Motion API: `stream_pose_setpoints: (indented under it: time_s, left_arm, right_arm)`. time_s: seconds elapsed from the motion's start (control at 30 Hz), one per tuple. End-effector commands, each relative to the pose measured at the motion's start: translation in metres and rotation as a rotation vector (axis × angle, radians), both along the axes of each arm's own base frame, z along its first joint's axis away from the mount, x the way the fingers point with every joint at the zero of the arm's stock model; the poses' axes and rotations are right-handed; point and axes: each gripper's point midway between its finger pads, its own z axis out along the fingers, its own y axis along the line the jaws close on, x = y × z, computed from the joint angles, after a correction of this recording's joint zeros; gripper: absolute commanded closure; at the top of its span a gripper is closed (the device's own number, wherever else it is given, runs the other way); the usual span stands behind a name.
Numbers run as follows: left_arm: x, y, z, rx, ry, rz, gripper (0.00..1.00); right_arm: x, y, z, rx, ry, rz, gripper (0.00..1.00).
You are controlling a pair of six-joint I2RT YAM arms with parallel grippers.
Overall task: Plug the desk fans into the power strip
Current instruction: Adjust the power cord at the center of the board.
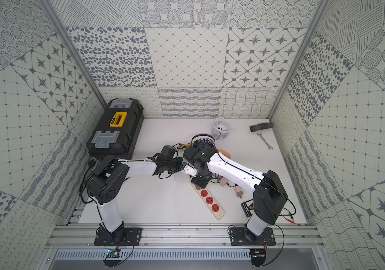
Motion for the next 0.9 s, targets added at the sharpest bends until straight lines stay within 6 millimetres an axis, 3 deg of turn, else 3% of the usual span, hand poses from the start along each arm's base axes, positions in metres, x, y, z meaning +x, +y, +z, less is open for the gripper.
stream_pose_setpoints:
  time_s: [0.0, 0.27, 0.87]
  left_arm:
    - [0.002, 0.02, -0.02, 0.117, 0.022, -0.013, 1.0]
    - [0.001, 0.019, -0.022, 0.115, 0.028, -0.021, 1.0]
    - [-0.003, 0.019, -0.024, 0.106, 0.036, -0.027, 1.0]
  right_arm:
    - [0.001, 0.003, 0.001, 0.009, 0.043, -0.06, 0.94]
    - [0.007, 0.012, -0.006, 0.018, 0.078, -0.152, 0.94]
    - [0.018, 0.006, -0.035, -0.04, 0.074, -0.267, 0.93]
